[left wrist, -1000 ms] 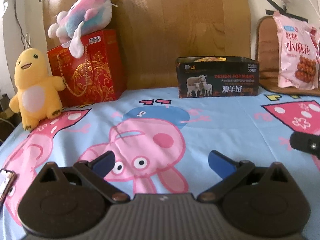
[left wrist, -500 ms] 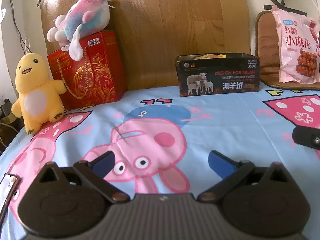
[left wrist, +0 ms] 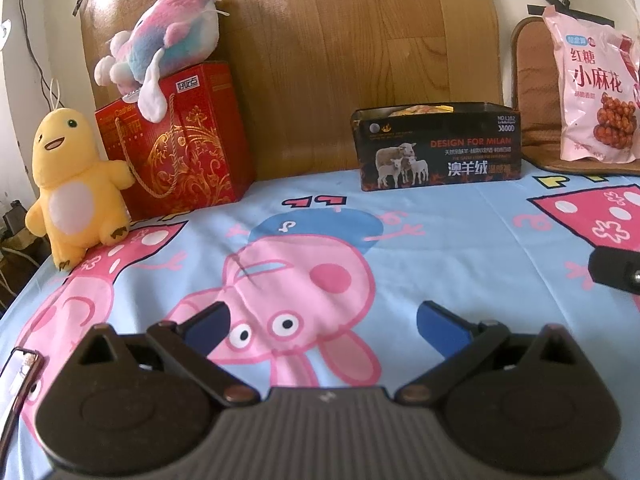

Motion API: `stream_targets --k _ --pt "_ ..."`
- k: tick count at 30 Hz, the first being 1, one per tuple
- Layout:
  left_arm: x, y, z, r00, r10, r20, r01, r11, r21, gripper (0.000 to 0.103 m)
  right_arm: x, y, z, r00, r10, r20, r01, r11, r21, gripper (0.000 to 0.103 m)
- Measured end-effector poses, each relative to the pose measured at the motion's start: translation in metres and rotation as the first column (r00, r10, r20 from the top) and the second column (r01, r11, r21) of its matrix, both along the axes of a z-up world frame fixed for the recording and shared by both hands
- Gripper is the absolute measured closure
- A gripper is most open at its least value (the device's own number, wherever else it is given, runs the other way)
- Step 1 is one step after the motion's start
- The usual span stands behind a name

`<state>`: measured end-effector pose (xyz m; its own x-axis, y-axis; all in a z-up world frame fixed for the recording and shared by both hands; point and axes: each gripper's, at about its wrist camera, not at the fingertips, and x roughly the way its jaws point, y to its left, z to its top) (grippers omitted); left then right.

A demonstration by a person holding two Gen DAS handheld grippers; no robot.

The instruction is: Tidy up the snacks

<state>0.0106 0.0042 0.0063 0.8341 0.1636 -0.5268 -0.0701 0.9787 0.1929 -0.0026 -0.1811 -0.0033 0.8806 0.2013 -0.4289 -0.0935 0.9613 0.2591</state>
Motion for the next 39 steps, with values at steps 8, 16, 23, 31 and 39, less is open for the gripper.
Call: stream_targets --k 8,16,23,31,39 --pt "-0.004 -0.001 0.001 0.999 0.017 0.028 -0.018 1.0 0.018 0.0 -0.003 -0.003 0.003 0.999 -0.021 0.024 0.021 1.0 0.012 0.014" --pt "-0.005 -0.002 0.001 0.999 0.024 0.039 -0.025 0.999 0.023 0.0 -0.011 -0.022 0.004 0.986 -0.145 0.084 0.135 0.985 0.109 0.012" --pt "-0.004 -0.002 0.001 0.999 0.027 0.039 -0.028 0.999 0.022 0.0 -0.023 -0.025 0.008 0.956 -0.243 0.163 0.228 0.968 0.104 0.012" --pt "-0.004 0.0 0.001 0.999 0.022 0.037 -0.023 1.0 0.013 0.0 -0.046 -0.001 0.016 0.873 -0.271 0.405 0.327 0.942 -0.075 0.003" --pt "-0.005 0.001 0.001 0.999 0.024 0.037 -0.024 1.0 -0.005 0.0 -0.032 0.014 0.017 0.919 -0.168 0.356 0.255 0.943 -0.215 0.0"
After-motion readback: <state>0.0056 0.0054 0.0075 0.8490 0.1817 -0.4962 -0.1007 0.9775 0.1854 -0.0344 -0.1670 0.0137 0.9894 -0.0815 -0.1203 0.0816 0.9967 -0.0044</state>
